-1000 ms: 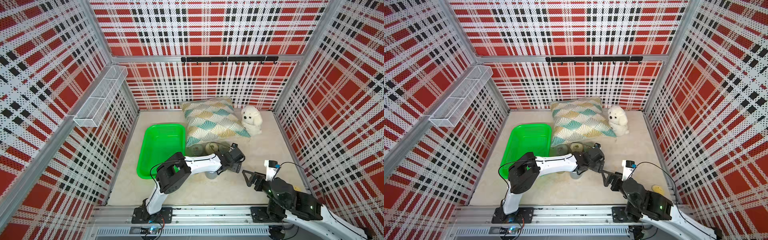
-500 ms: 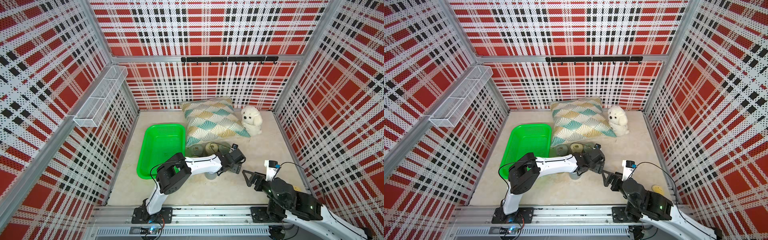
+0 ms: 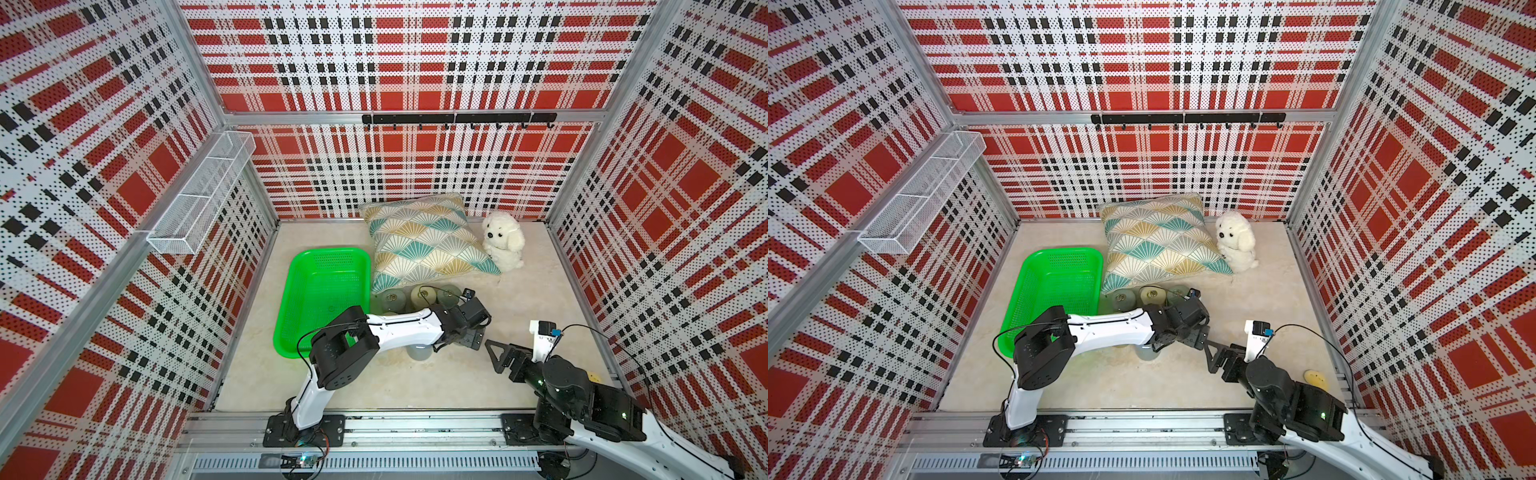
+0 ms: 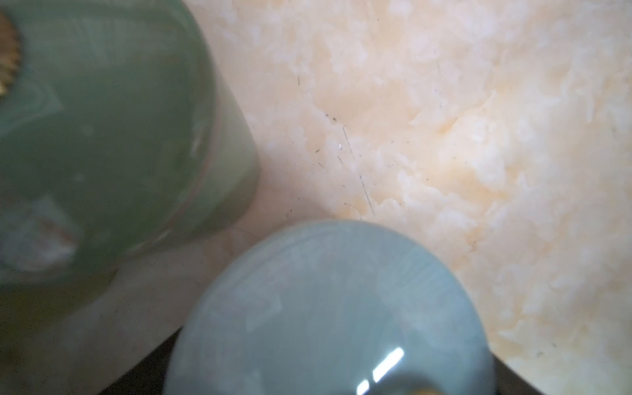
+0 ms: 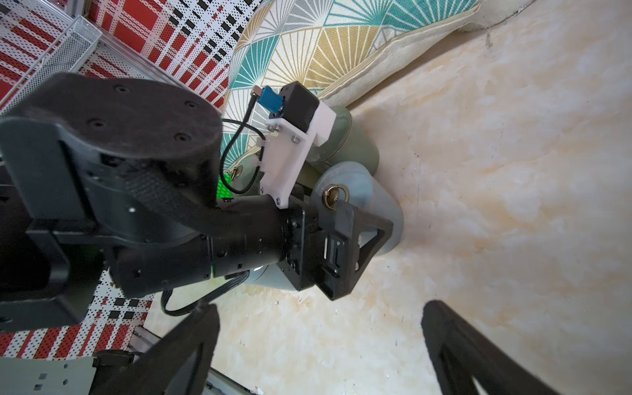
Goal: Take the tea canister out of the basket
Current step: Place the tea canister at the center of the board, then reset both arms
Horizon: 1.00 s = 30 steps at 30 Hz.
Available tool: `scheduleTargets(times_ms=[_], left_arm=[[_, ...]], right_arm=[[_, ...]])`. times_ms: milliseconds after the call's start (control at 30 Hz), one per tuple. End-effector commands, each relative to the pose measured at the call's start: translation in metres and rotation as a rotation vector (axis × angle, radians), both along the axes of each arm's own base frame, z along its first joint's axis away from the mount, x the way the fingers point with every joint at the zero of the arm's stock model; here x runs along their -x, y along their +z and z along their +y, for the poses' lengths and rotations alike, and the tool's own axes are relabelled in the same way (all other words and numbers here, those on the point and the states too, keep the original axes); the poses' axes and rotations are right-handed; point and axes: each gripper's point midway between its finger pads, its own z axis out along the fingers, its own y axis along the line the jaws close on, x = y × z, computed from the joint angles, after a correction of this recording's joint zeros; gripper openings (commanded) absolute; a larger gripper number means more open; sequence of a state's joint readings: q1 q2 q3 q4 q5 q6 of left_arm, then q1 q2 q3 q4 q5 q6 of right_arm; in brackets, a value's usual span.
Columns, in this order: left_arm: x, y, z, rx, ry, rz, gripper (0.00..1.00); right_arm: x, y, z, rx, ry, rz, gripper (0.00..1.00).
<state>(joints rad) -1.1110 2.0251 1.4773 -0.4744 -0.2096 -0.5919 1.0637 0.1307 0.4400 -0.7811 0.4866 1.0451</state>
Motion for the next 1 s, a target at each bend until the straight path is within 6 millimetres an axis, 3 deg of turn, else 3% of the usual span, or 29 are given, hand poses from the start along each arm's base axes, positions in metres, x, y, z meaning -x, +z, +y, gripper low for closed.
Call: scheduleTargets(times_ms=[0, 200, 333, 433, 533, 667, 833, 967], left_arm=[[-0.003, 0.057, -0.008, 0.102, 0.013, -0.050, 0.99], [-0.013, 0.106, 0.000, 0.171, 0.057, -0.123, 0.99], [-0.024, 0.138, 0.023, 0.206, 0.118, -0.184, 0.99], [-0.037, 0.166, 0.051, 0.239, 0.188, -0.243, 0.99], [-0.053, 0.191, 0.091, 0.278, 0.283, -0.303, 0.99], [-0.077, 0.207, 0.169, 0.354, 0.458, -0.364, 0.99], [-0.093, 0.202, 0.273, 0.439, 0.665, -0.432, 0.99], [-0.102, 0.183, 0.346, 0.436, 0.815, -0.492, 0.99]], right_arm=[[0.000, -0.002, -0.001, 0.003, -0.002, -0.007, 1.00], [-0.004, 0.007, 0.004, 0.001, 0.010, -0.043, 1.00], [-0.012, 0.016, 0.008, 0.040, 0.002, -0.082, 1.00], [-0.020, 0.028, 0.011, 0.088, -0.019, -0.123, 1.00], [-0.032, 0.042, 0.011, 0.148, -0.059, -0.184, 1.00], [-0.048, 0.061, 0.004, 0.216, -0.161, -0.268, 1.00], [-0.066, 0.085, -0.010, 0.301, -0.312, -0.367, 1.00], [-0.085, 0.100, -0.020, 0.423, -0.397, -0.416, 1.00]])
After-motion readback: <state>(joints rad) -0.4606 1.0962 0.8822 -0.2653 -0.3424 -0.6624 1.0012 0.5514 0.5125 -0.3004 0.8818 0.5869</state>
